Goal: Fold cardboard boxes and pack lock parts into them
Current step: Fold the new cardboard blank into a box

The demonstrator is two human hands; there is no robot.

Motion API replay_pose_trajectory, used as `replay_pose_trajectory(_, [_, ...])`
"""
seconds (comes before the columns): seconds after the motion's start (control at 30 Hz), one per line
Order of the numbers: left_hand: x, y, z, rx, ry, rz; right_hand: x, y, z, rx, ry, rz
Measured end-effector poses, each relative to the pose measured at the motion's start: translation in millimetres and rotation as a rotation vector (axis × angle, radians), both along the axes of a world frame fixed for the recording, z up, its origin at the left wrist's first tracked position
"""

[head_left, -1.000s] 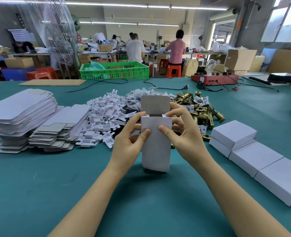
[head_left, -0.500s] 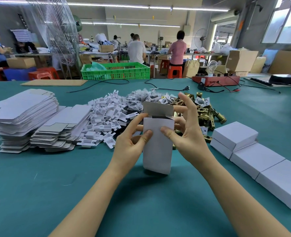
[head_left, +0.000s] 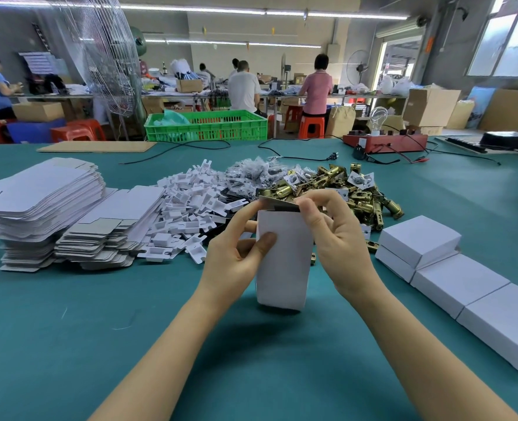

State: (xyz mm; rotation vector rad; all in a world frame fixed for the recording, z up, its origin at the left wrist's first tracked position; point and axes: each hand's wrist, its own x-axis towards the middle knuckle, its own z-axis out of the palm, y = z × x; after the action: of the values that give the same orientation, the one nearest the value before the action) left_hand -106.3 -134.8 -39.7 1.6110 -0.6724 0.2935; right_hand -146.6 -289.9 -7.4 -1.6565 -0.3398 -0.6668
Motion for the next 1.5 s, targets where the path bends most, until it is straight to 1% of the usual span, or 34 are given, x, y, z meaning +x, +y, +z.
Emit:
replay_pose_trajectory(0.17, [0,-1,0,0.020,-0.044,0.013,3,-2,1,0.056,0.042,-0.021])
replay_pose_trajectory(0.3, [2,-1,0,0.041,-0.042,0.027,2,-2,0,0.073,0.101,0.016])
replay_pose_trajectory(0.57, [1,-2,0,0.036,-0.024,0.022,4,-5,0,0.073,0.108,-0.013])
replay_pose_trajectory(0.67, [0,-3,0,0.061,-0.026,-0.006,2,-6,0,0.013,0.048,-0.071])
replay_pose_trajectory(0.77, [-2,-4,2,0.099,-0.041,-0.017,2,-7,0,-0.107,-0.082,-0.198])
replay_pose_trajectory(0.83, [-3,-5,3,0.104,-0.052,-0.014,2,-8,1,-0.226,-0.182,-0.292])
replay_pose_trajectory(0.93, [-4,-5,4,0.095,-0.054,-0.024,-1,-15,3,-0.480,-0.334,-0.402])
replay_pose_trajectory(0.97, [-4,-6,4,0.092,-0.055,-0.027,-1,-17,3,-0.510,-0.364,-0.415])
replay_pose_trajectory(1.13, [-9,-8,8,0.094,-0.069,-0.032,0,-19,2,-0.476,-0.403,-0.463])
replay_pose_trajectory(1.33, [-13,-10,10,0.108,-0.104,-0.051,-1,-20,3,-0.328,-0.420,-0.487])
replay_pose_trajectory(1.4, [-12,-10,8,0.096,-0.094,-0.050,-2,-19,3,-0.323,-0.426,-0.481])
replay_pose_trajectory(1.5, [-9,-10,5,0.060,-0.028,-0.063,-2,-16,2,-0.355,-0.447,-0.453])
